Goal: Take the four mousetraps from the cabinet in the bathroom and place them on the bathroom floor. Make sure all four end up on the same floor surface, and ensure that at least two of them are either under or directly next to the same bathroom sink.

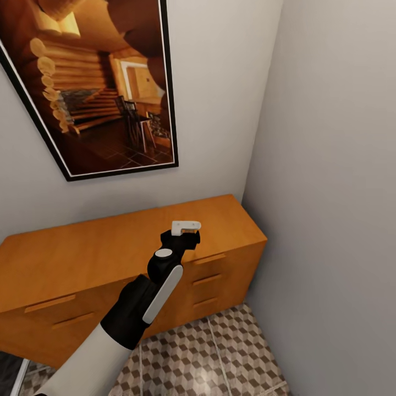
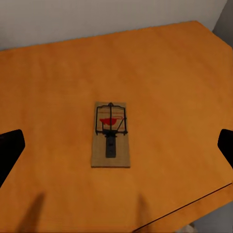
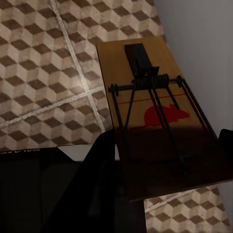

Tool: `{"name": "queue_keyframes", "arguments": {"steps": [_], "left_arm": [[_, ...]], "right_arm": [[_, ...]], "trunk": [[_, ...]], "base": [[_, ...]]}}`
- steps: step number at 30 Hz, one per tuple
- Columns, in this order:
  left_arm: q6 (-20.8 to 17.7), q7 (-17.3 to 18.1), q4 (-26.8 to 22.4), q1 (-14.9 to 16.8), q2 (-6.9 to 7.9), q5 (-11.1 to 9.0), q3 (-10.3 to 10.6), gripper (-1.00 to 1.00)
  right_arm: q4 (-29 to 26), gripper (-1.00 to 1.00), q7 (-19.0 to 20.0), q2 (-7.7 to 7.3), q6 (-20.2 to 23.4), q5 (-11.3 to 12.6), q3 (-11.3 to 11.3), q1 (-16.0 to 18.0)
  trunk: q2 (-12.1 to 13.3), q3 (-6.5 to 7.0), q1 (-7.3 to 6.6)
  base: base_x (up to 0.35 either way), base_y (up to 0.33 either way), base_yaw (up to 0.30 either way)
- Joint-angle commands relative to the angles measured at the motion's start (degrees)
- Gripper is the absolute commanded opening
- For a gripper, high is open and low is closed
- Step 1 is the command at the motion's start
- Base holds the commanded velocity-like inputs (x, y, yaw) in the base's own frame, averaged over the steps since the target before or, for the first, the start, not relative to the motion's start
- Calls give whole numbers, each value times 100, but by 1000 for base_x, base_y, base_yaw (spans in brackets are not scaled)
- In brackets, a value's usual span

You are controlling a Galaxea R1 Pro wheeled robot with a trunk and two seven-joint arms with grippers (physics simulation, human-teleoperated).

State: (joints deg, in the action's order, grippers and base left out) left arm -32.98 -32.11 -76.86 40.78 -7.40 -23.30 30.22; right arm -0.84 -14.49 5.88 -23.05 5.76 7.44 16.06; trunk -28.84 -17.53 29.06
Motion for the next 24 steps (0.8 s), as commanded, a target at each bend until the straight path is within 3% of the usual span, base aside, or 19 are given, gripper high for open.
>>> {"name": "queue_keyframes", "arguments": {"steps": [1, 24], "left_arm": [[-8, -58, -7, 5, 2, -60, 10, 100], [-6, -58, -12, -75, 2, -61, 17, 100]], "right_arm": [[5, -100, -19, 2, -24, 64, 50, 4], [5, -100, -19, 5, -24, 60, 54, -6]], "trunk": [[-9, -18, 2], [-9, -208, 2]], "base": [[0, 0, 0], [0, 0, 0]]}}
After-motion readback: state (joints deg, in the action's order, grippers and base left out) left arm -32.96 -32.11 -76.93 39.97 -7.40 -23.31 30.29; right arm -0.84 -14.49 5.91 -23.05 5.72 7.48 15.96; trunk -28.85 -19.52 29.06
